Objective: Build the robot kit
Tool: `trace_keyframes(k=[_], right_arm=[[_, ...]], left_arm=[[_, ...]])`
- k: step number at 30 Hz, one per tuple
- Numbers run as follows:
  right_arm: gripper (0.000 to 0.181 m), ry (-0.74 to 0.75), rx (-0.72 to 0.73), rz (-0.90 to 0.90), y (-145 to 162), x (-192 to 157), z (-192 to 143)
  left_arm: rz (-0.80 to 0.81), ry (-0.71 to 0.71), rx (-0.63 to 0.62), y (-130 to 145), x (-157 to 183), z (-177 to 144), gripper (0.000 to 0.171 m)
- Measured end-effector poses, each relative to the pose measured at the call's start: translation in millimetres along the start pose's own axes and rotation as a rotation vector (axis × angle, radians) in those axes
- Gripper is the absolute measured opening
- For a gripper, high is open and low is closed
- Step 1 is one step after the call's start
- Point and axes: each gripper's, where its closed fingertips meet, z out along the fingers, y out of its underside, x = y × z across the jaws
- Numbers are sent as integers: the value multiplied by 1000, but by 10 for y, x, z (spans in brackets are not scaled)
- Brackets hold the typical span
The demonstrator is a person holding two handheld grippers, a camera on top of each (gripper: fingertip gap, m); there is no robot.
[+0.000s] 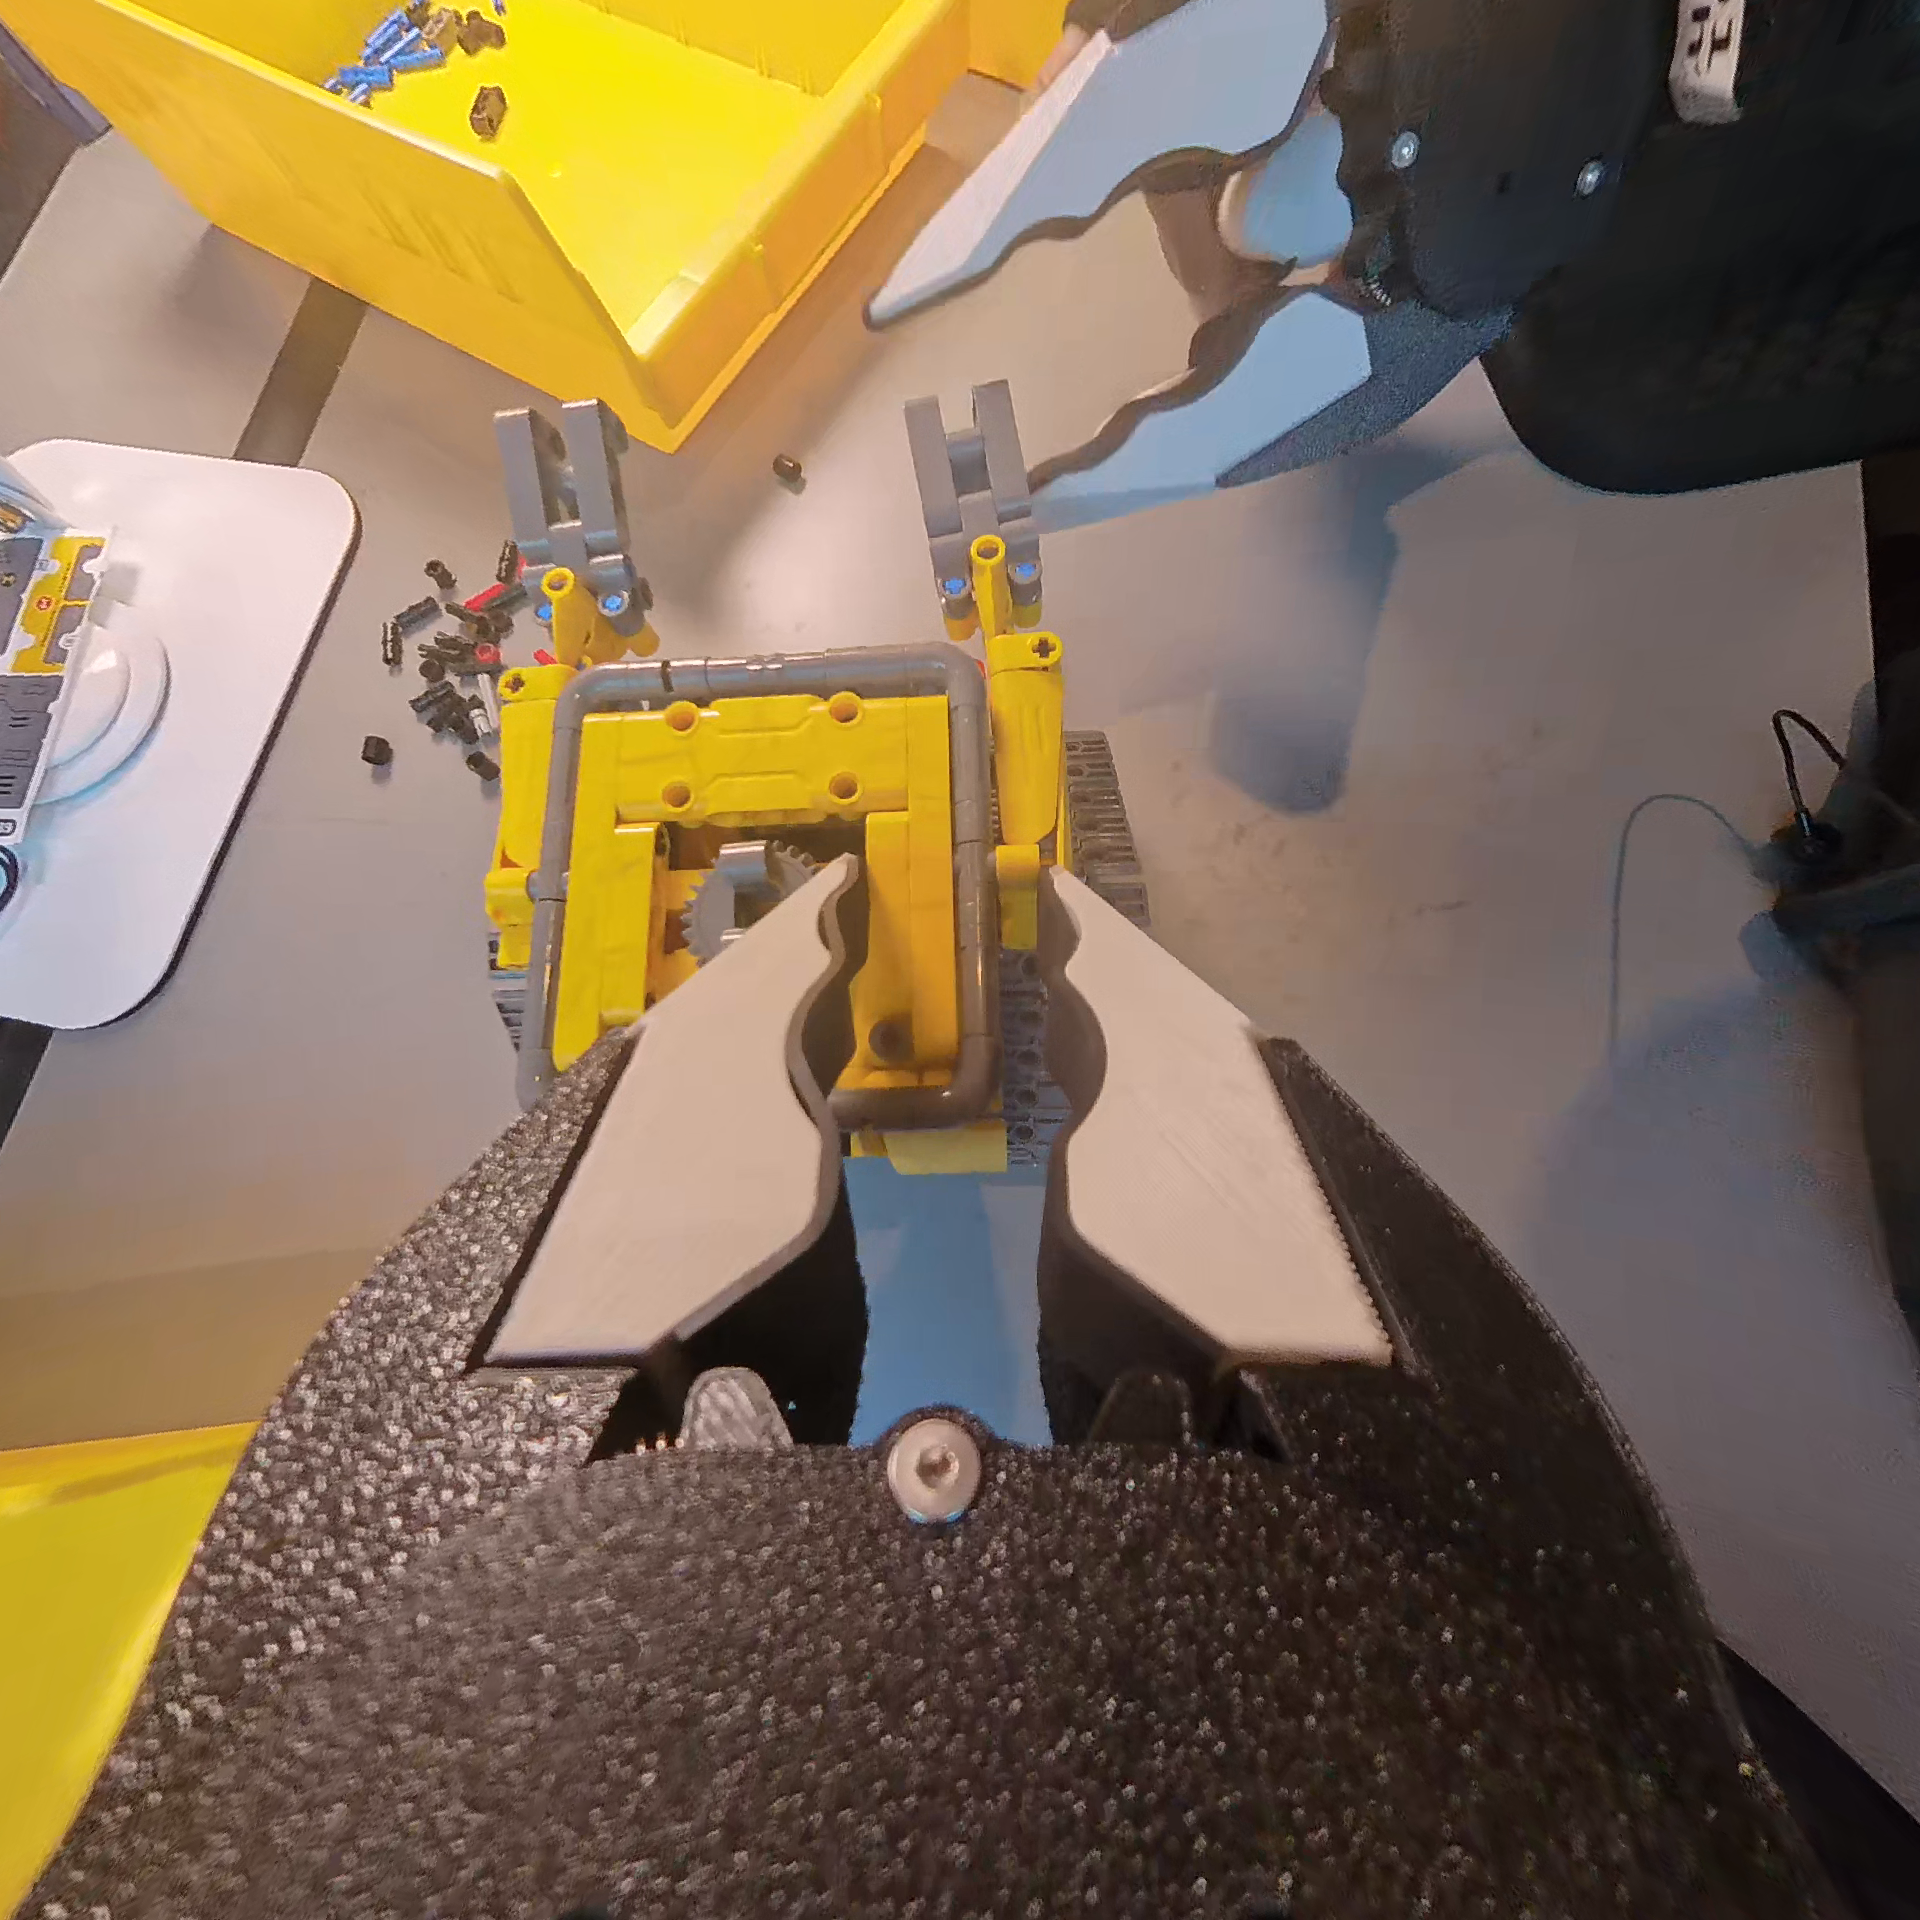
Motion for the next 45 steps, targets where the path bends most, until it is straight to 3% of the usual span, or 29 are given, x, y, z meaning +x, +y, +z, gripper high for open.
trace_keyframes(k=[2, 4, 6, 8, 18, 23, 29, 36, 43, 45], right_arm=[[54, 25, -6, -186, -13, 11, -9], [56, 35, 18, -367, -95, -59, 7], [48, 43, 21, -438, -152, -105, 75], [25, 41, 7, -433, -146, -94, 150], [26, 61, -14, -239, -211, 59, 120], [26, 83, 3, -279, -327, 162, 100], [23, 49, -8, -321, -188, 12, 103], [17, 72, 3, -605, -155, -18, 82], [20, 71, 17, -558, -166, 1, 69], [34, 30, 10, -493, -124, 4, 47]], left_arm=[[-1, -1, 5, -1, 1, 2, 31], [-2, 4, 12, -5, 0, 5, 31], [-2, 10, 18, -6, -1, 6, 31], [-6, 10, 21, -5, -1, 3, 31], [-26, -16, 81, -18, -11, 13, 31], [-17, -19, 66, -16, -14, 12, 31], [-22, -16, 70, -21, -8, 16, 31], [-20, -6, 44, -23, -10, 16, 31], [-19, -12, 44, -31, 8, 1, 32], [-13, -23, 52, -48, 32, -44, 41]])
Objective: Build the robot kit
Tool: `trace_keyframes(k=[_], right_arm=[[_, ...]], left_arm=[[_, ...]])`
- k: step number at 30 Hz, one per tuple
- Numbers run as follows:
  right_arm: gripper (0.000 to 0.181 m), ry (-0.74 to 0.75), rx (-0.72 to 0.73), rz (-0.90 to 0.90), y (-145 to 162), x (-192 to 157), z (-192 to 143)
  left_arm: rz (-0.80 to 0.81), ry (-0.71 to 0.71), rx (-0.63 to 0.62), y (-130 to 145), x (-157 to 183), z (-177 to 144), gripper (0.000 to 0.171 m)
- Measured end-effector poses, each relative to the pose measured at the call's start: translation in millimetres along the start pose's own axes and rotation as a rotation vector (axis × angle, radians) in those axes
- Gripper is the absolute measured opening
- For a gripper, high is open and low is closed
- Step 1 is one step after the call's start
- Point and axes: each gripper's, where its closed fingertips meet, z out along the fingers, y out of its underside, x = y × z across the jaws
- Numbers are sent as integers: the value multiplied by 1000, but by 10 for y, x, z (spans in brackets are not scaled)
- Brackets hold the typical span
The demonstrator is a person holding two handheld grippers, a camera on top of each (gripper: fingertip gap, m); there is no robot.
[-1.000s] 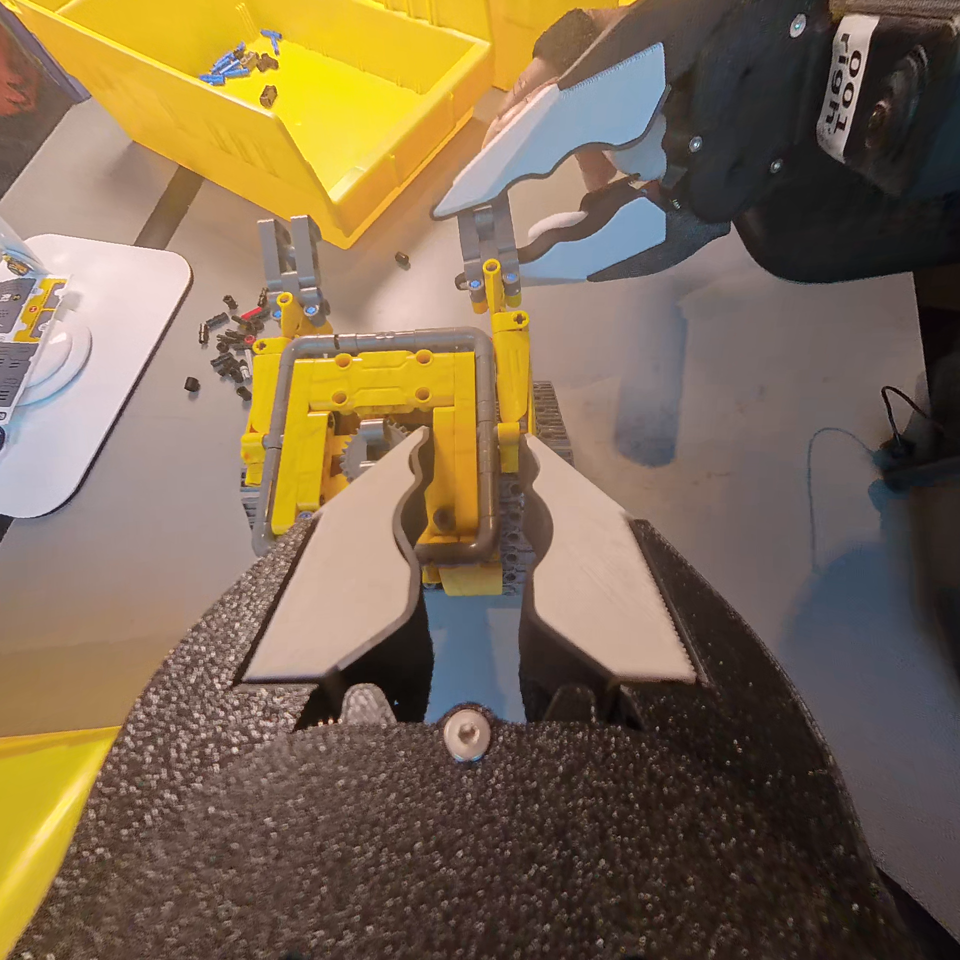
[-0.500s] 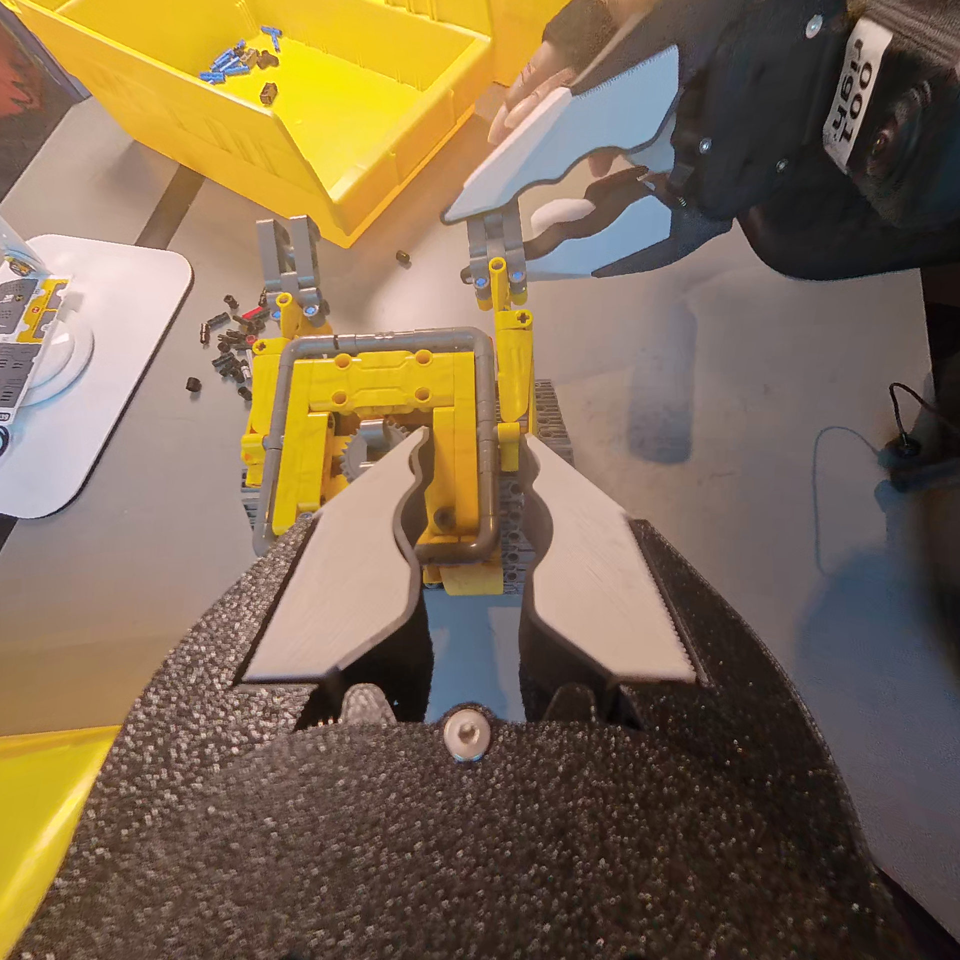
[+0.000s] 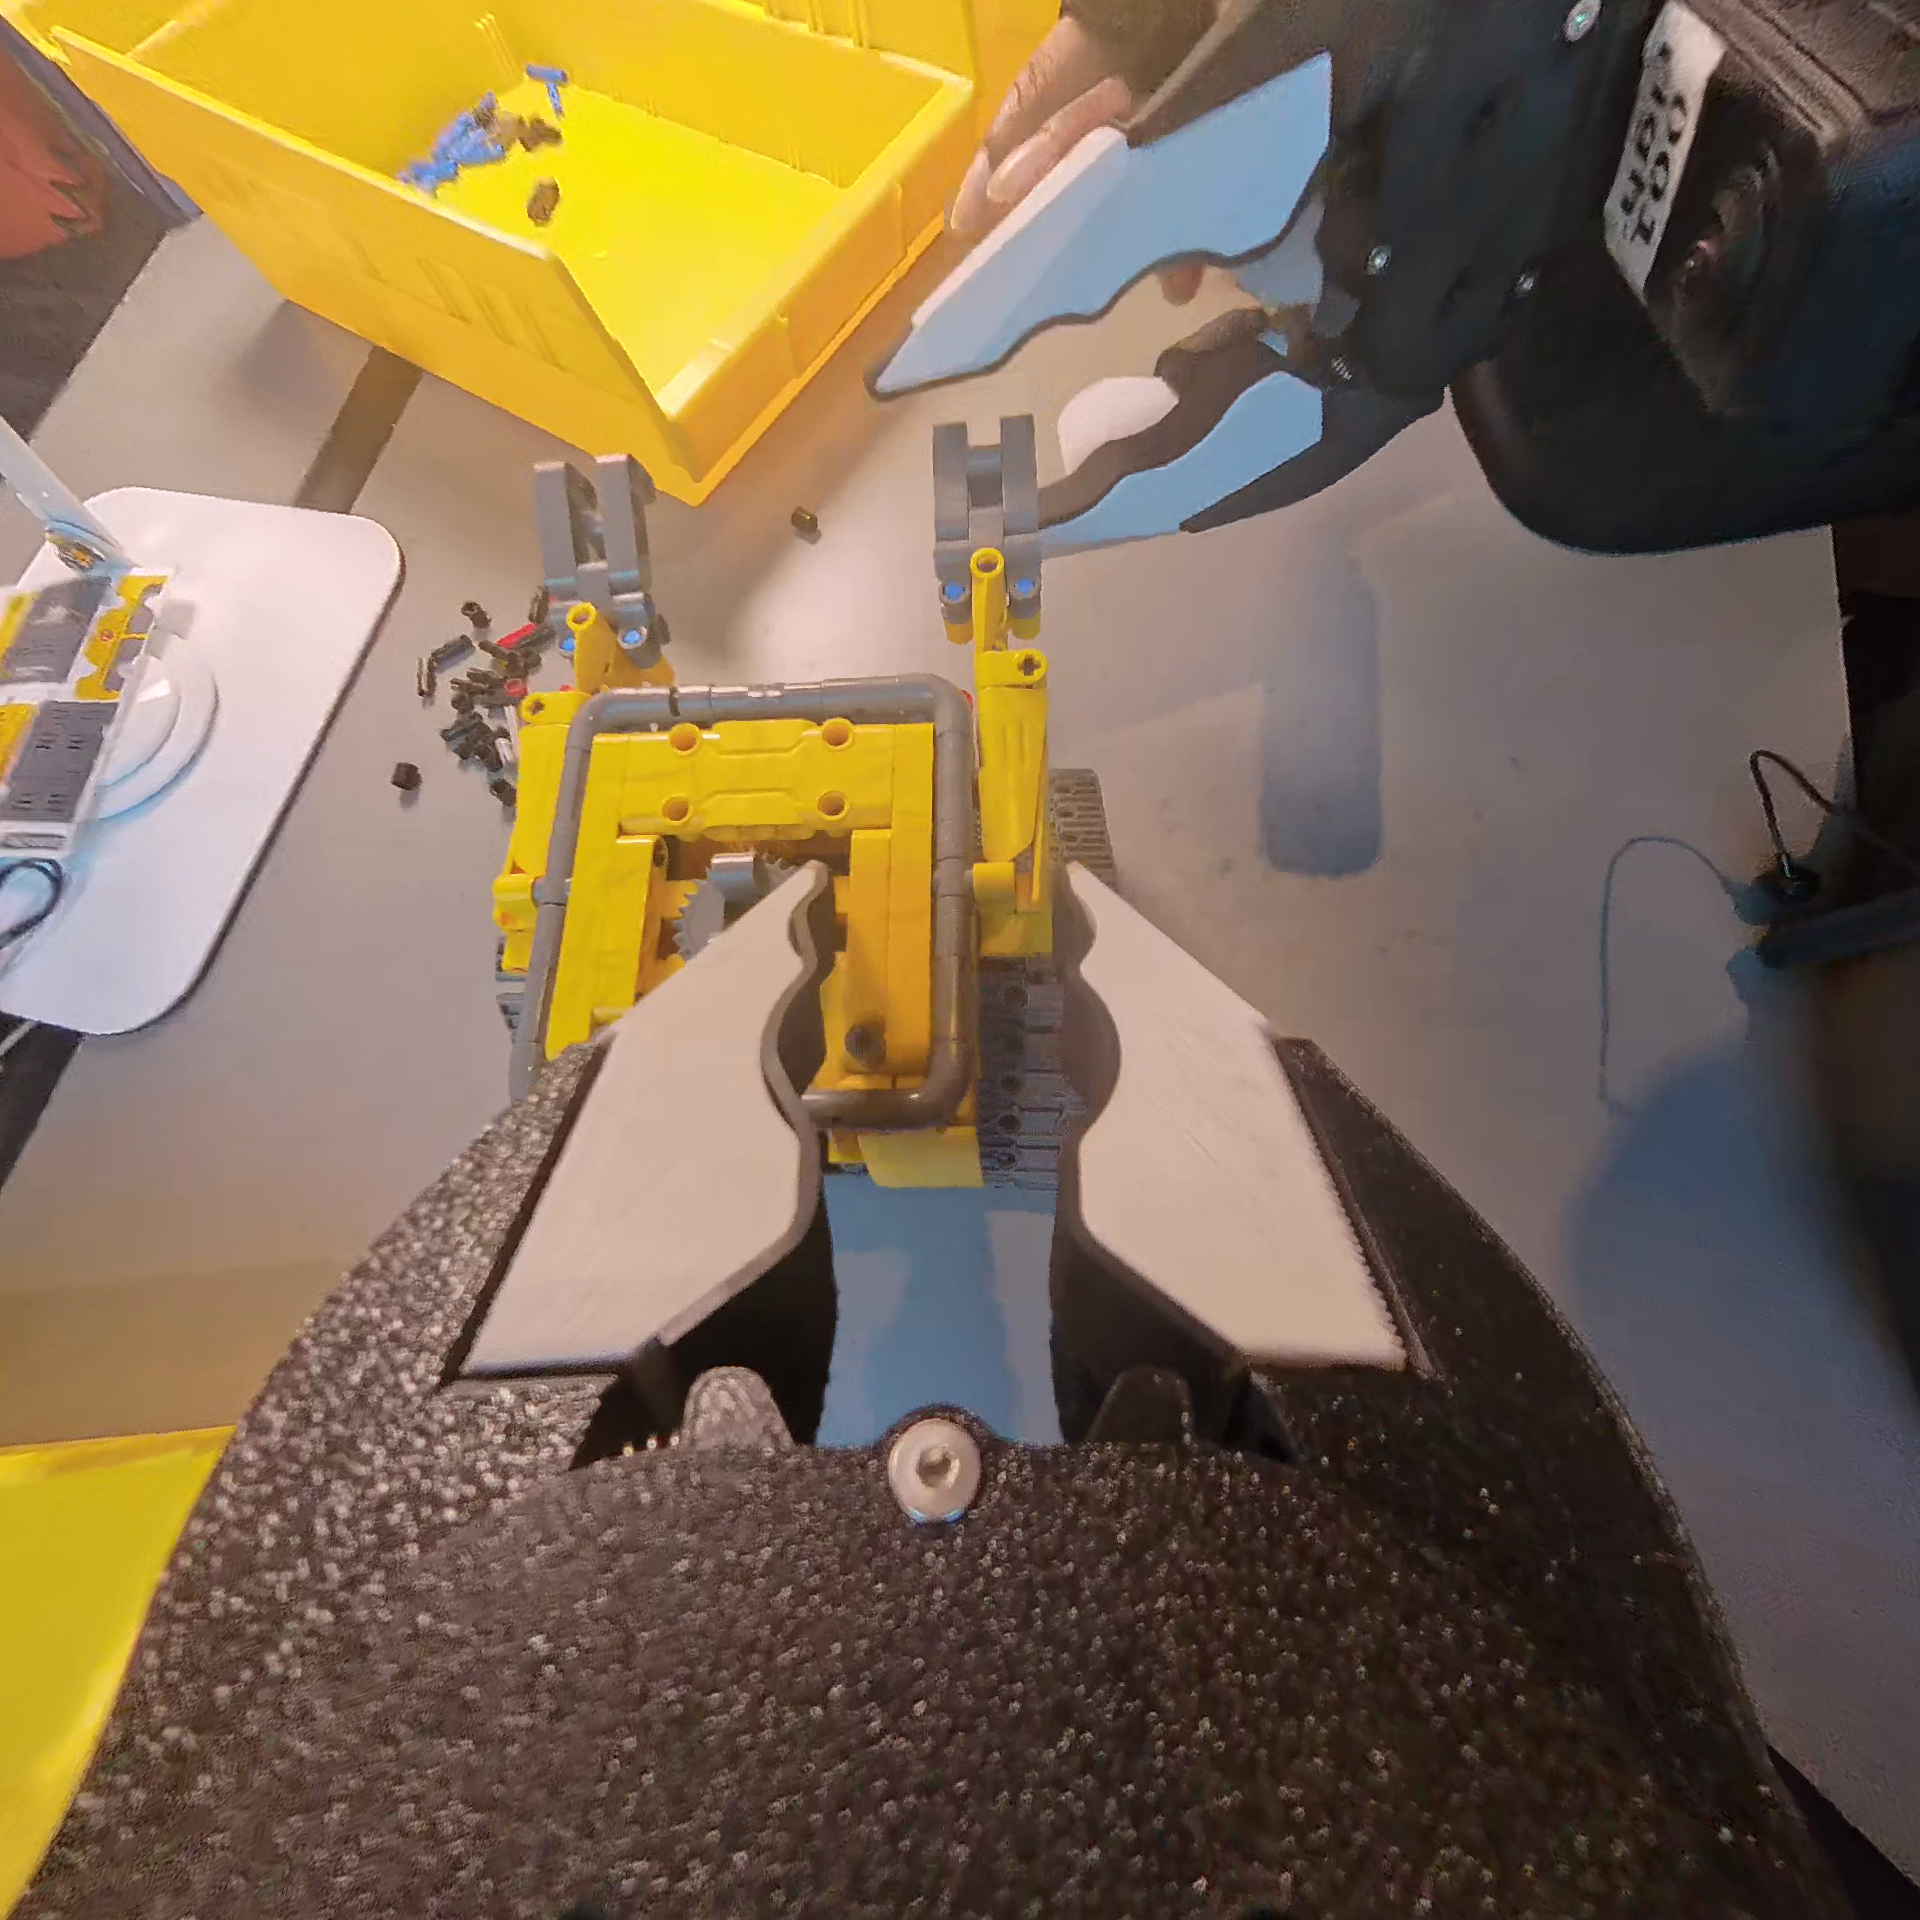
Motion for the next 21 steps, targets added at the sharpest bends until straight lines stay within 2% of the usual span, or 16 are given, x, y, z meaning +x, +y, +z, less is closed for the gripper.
trace_keyframes(k=[2, 6, 8, 11, 15, 18, 21], right_arm=[[45, -23, 3, 76, 54, 31, -51], [54, -14, 26, 260, 132, 181, -187], [56, -9, 62, 428, 165, 279, -249], [58, -10, 131, 691, 236, 432, -313], [63, -24, 225, 909, 276, 531, -342], [64, -59, 283, 972, 217, 478, -345], [66, -88, 315, 925, 124, 391, -354]], left_arm=[[9, -23, 61, -91, 3, -114, 42], [-54, -103, 215, -192, -119, -416, 53], [-122, -161, 323, -167, -235, -567, 64], [-237, -236, 478, 13, -432, -718, 83], [-340, -158, 522, 310, -493, -559, 113], [-358, -87, 542, 347, -440, -349, 117], [-318, -76, 475, 351, -355, -111, 117]])
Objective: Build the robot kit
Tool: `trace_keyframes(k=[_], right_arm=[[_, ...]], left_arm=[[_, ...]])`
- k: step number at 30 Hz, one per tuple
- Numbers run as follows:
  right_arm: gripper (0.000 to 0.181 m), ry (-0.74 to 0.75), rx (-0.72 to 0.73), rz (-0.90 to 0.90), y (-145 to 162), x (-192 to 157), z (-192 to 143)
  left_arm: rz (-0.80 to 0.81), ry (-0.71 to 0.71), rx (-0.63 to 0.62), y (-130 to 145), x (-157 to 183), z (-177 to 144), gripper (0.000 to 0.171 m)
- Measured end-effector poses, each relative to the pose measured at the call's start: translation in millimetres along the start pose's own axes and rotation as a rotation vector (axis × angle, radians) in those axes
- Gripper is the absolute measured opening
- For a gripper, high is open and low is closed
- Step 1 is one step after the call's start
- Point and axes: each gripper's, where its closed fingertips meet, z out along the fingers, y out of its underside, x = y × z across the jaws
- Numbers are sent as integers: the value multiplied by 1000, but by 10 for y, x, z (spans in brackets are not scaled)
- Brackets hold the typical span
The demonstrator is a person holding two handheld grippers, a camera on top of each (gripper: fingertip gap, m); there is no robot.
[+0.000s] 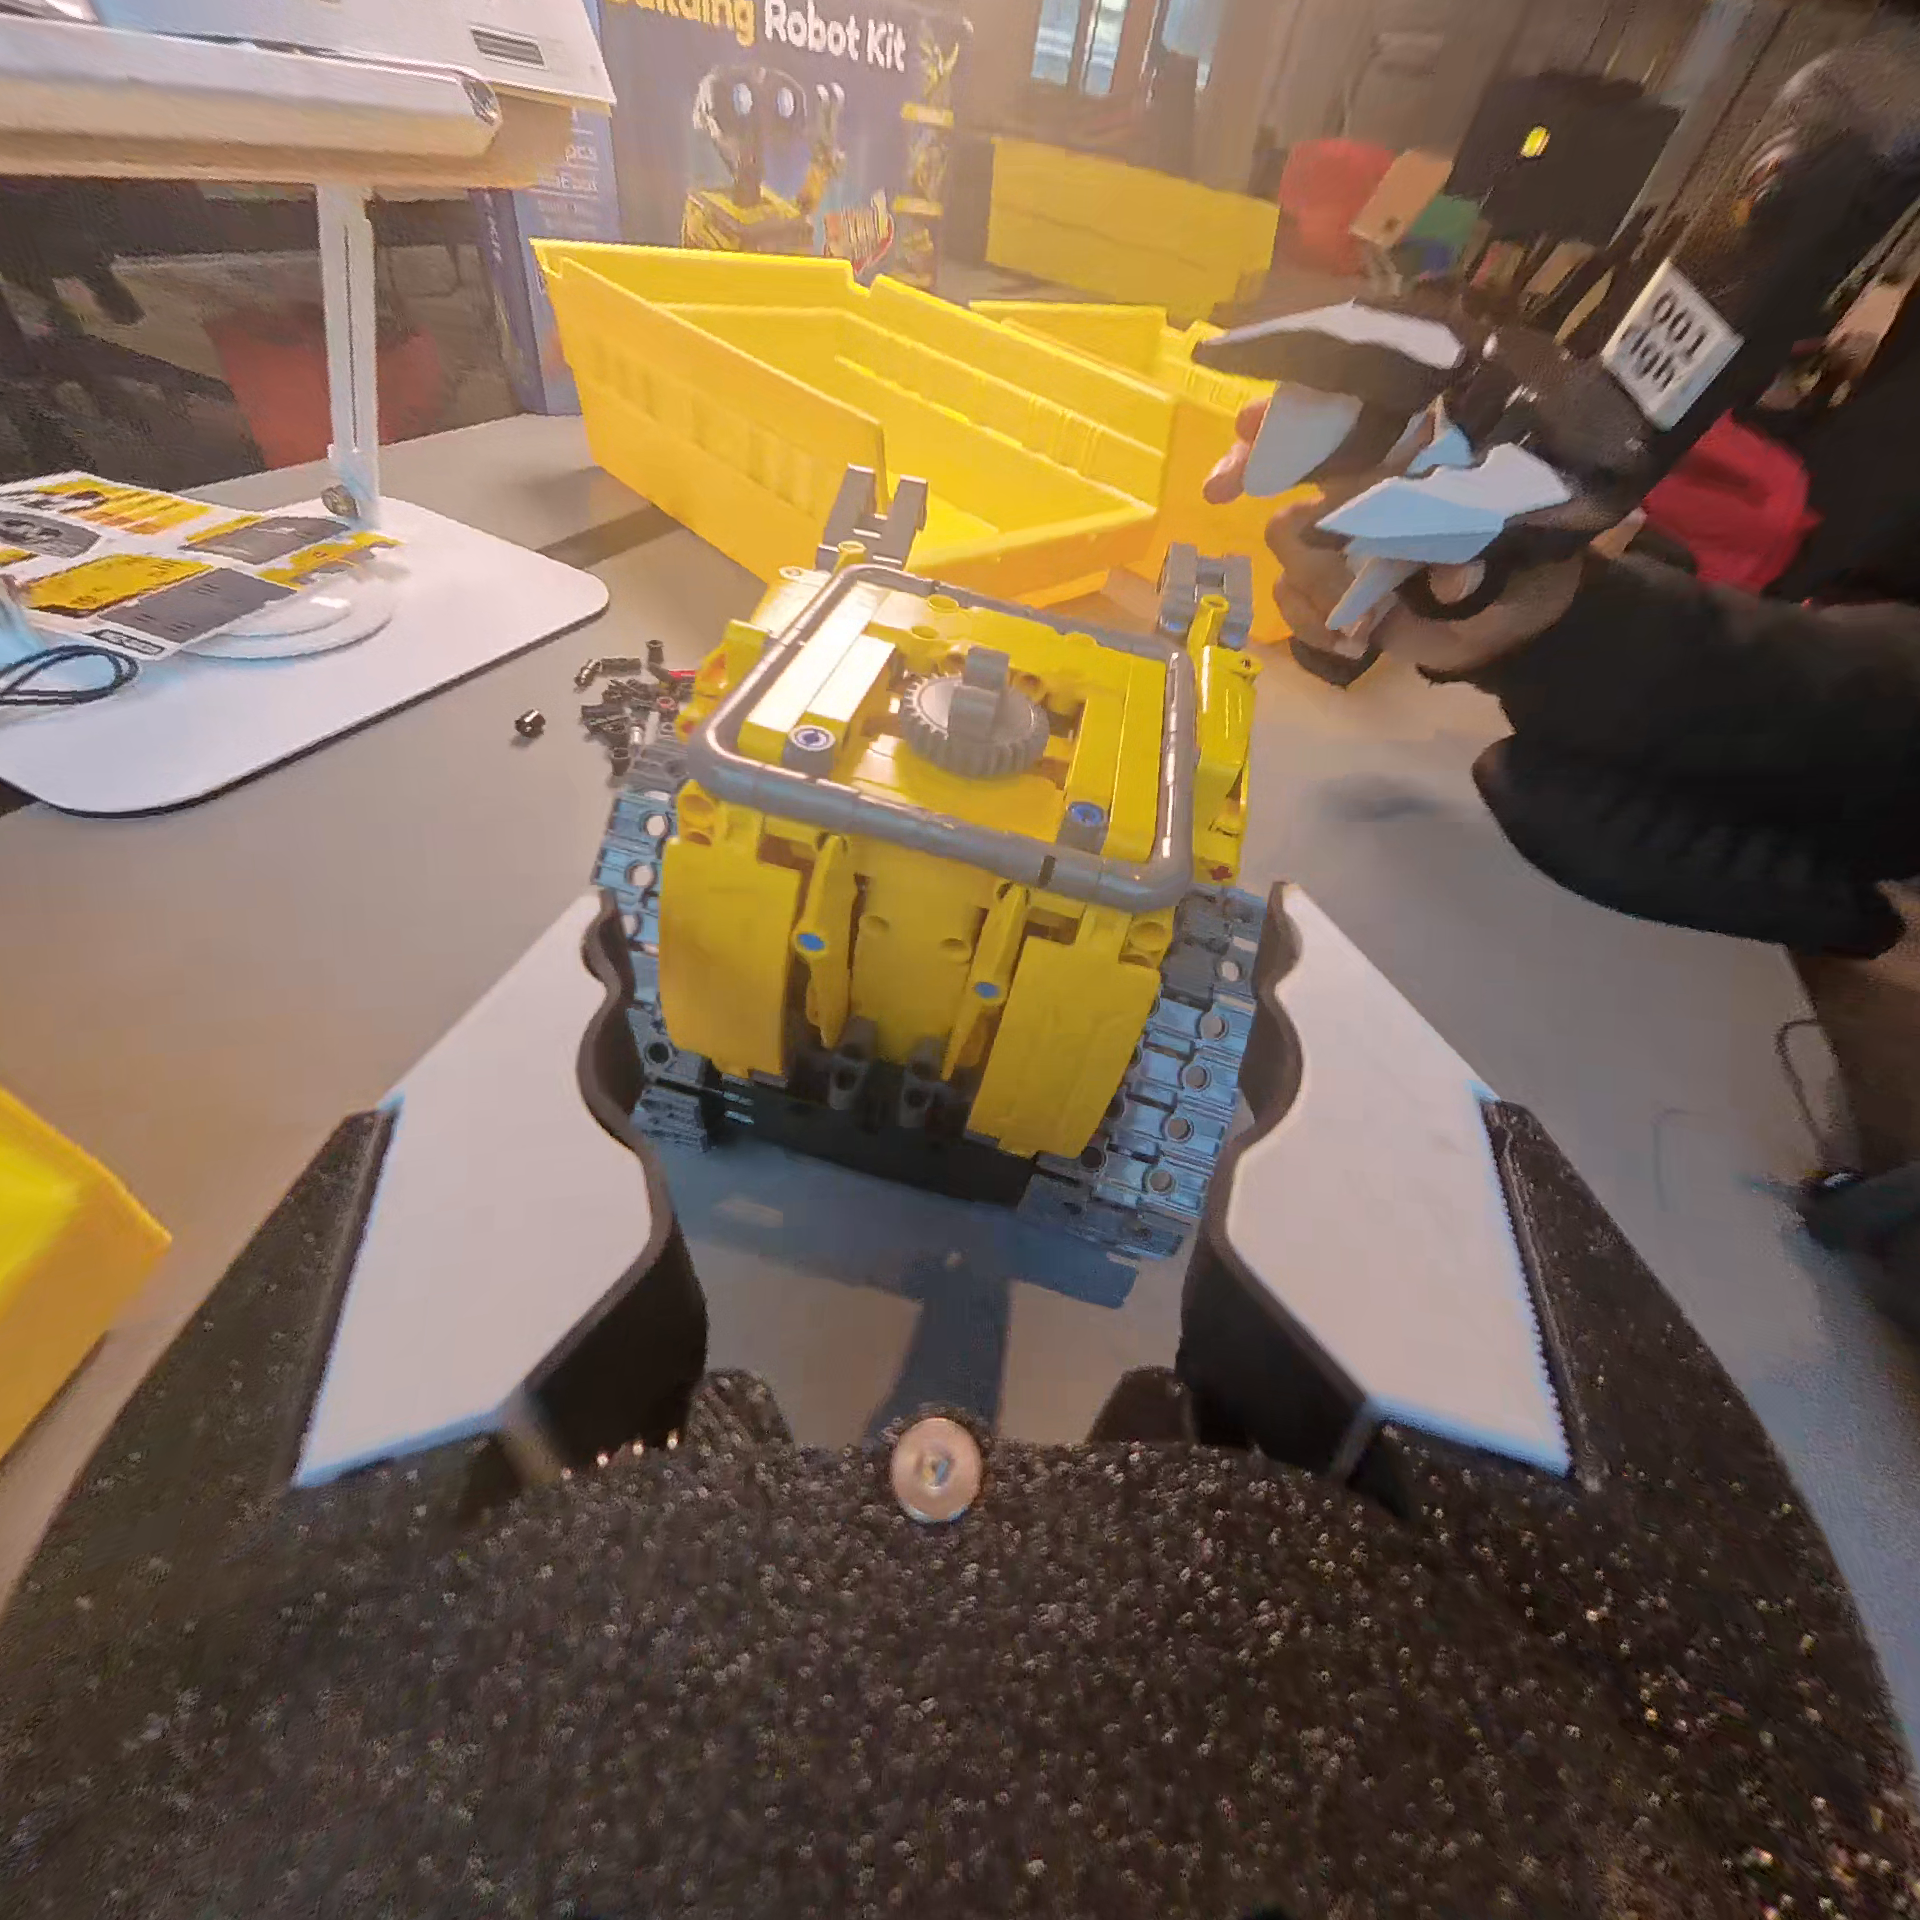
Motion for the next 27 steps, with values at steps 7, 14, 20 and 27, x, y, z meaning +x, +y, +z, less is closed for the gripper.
trace_keyframes(k=[7, 14, 20, 27], right_arm=[[64, -61, 15, -40, 39, -160, 32], [62, -95, 31, 89, 124, -75, 26], [61, -109, 136, 170, -41, 19, -51], [59, -128, 160, 159, -122, -22, -85]], left_arm=[[112, -111, -28, 75, -36, 114, 99], [117, -38, -4, 68, 41, 132, 98], [132, -1, 8, 1, 87, 316, 98], [126, -18, 17, -6, 83, 477, 98]])
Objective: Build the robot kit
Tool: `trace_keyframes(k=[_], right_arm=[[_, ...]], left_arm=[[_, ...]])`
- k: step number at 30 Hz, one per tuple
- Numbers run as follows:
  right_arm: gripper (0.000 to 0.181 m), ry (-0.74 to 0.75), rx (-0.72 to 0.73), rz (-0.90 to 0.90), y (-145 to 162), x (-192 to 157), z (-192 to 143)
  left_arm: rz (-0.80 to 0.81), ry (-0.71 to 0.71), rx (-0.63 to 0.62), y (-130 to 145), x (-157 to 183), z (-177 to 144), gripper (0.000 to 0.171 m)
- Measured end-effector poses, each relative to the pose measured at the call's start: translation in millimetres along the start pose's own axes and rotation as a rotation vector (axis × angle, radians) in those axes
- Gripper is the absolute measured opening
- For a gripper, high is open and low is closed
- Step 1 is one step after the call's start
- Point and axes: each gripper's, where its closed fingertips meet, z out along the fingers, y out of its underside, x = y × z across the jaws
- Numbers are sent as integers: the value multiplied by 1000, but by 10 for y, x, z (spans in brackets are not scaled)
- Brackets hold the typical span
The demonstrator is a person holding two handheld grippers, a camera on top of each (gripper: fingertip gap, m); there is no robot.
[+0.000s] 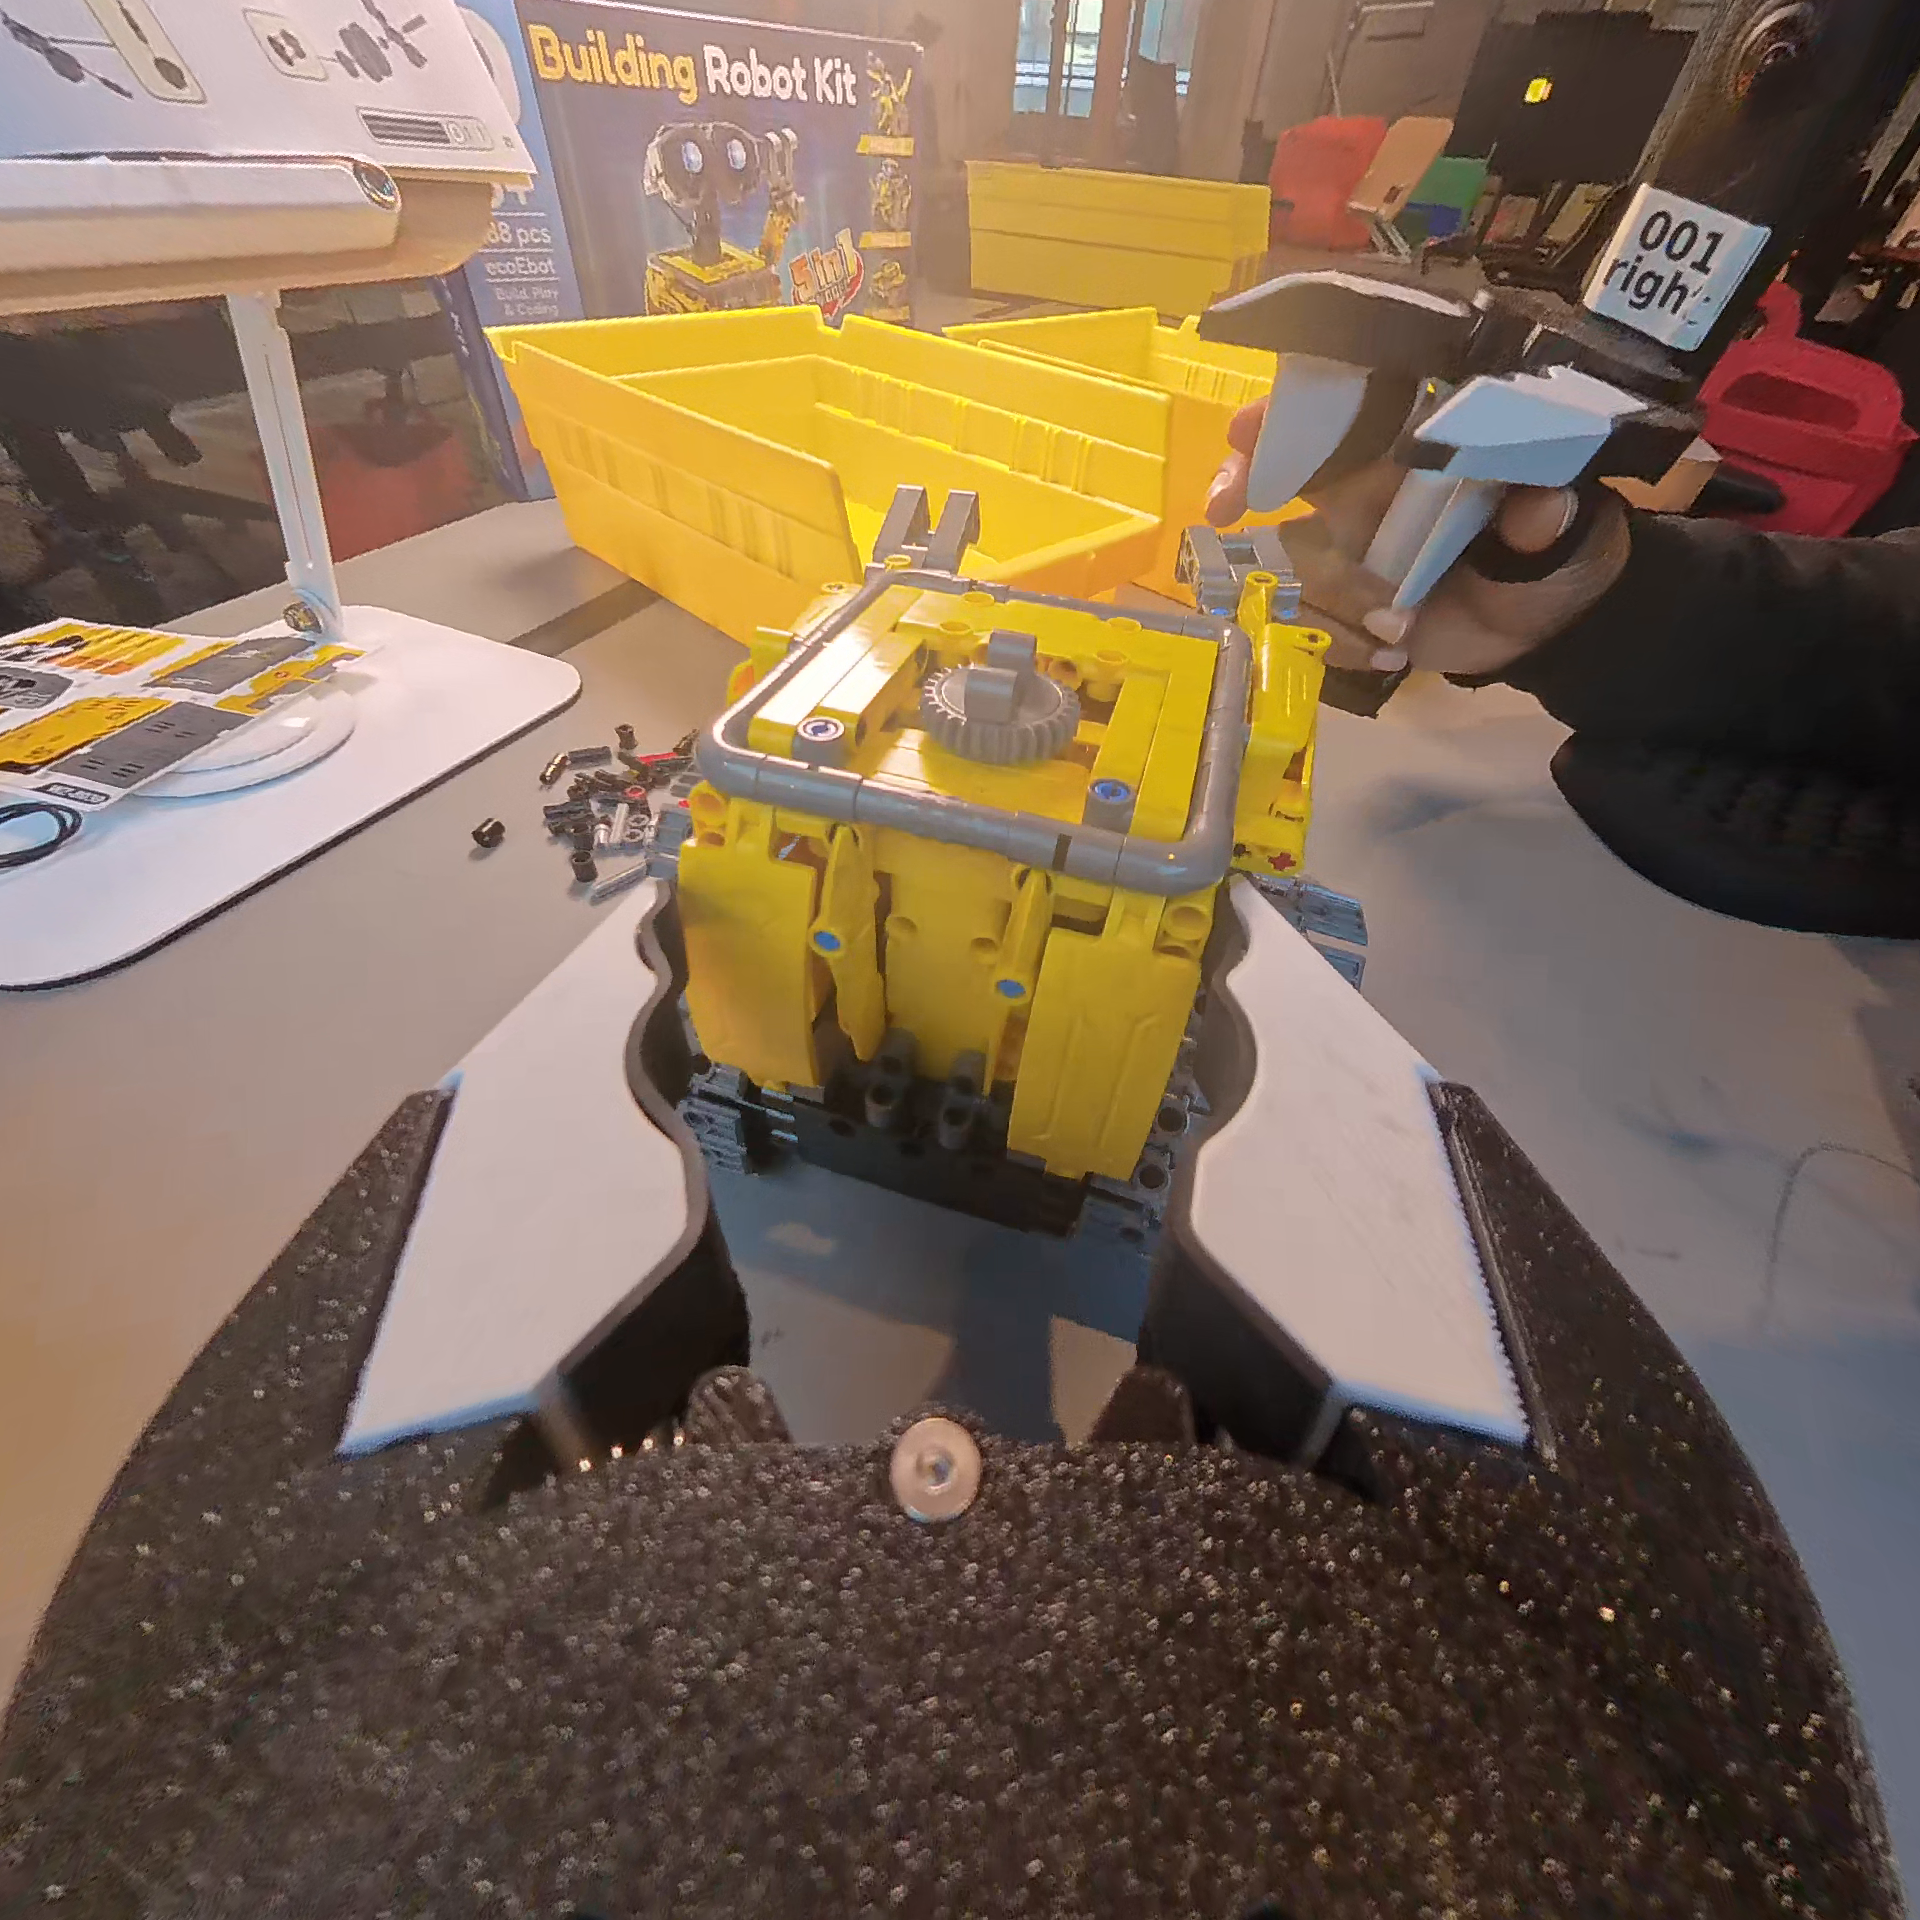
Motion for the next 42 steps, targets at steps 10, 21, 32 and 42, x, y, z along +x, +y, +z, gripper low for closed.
trace_keyframes(k=[10, 21, 32, 42], right_arm=[[42, -125, -54, -146, 34, -428, 85], [26, -308, -403, -257, 838, -841, 161], [22, 106, -572, -97, 1027, 232, -62], [77, -168, -462, 200, 180, -374, -166]], left_arm=[[-2, -74, 4, 30, 4, -55, 99], [46, 121, -130, 153, 372, -382, 91], [56, 601, -182, 208, 1517, -453, 76], [59, 267, -106, 33, 672, -619, 66]])
